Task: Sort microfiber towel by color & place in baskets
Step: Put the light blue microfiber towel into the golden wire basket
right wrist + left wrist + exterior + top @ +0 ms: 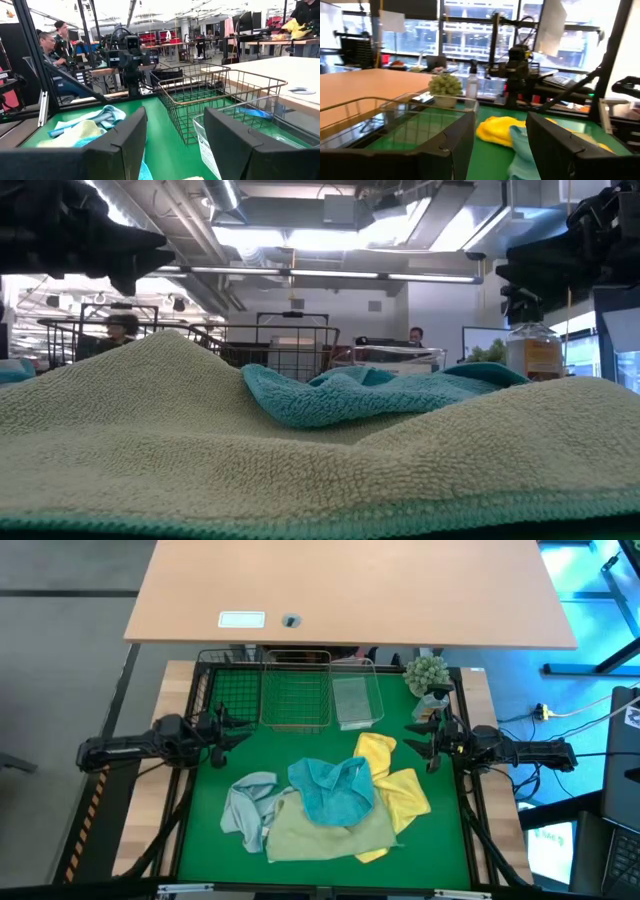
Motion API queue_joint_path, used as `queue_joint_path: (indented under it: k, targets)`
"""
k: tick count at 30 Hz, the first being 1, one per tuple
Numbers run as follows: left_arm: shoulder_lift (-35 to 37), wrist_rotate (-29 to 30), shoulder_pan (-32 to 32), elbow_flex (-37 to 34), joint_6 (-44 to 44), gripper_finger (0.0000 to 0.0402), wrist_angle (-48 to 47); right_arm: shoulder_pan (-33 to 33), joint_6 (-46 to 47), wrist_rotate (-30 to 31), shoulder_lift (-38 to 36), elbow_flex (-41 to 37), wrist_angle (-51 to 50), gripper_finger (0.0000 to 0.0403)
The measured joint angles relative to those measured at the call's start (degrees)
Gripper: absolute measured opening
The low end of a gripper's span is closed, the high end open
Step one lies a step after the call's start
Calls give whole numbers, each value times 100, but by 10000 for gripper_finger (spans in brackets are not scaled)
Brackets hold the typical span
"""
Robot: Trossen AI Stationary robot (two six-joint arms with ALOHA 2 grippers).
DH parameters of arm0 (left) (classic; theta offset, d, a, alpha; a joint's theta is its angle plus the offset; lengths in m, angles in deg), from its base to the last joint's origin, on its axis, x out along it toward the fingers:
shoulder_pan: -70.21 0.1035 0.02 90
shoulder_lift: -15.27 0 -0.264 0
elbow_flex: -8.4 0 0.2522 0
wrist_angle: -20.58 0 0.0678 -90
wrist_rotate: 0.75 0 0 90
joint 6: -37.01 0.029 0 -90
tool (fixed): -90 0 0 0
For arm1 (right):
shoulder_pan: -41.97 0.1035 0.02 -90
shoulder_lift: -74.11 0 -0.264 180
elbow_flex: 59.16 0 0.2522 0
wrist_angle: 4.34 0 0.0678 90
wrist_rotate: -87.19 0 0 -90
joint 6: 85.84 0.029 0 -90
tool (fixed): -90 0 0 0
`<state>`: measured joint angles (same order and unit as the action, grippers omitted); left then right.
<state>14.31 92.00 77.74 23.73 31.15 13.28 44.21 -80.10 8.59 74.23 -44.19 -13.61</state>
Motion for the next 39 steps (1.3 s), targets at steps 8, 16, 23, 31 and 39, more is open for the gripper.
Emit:
queue_joint_path:
  k: [8,16,23,31,39]
  targets:
    - [-712,-35,-314,774,151,172,-1581,0,242,-2,1,0,6,198]
    - [-2189,-77,-1026,1160,-241,171,-2121,0,334,-2,0,2,13,198]
    - [-3422,83,-1576,1179,-468,171,-1800,0,342,-2,0,4,14,198]
    - [-4369,394,-1807,1179,-568,171,-1302,0,344,-4,0,7,14,198]
    - [-5156,525,-1811,1179,-800,171,-759,0,343,-4,2,7,13,198]
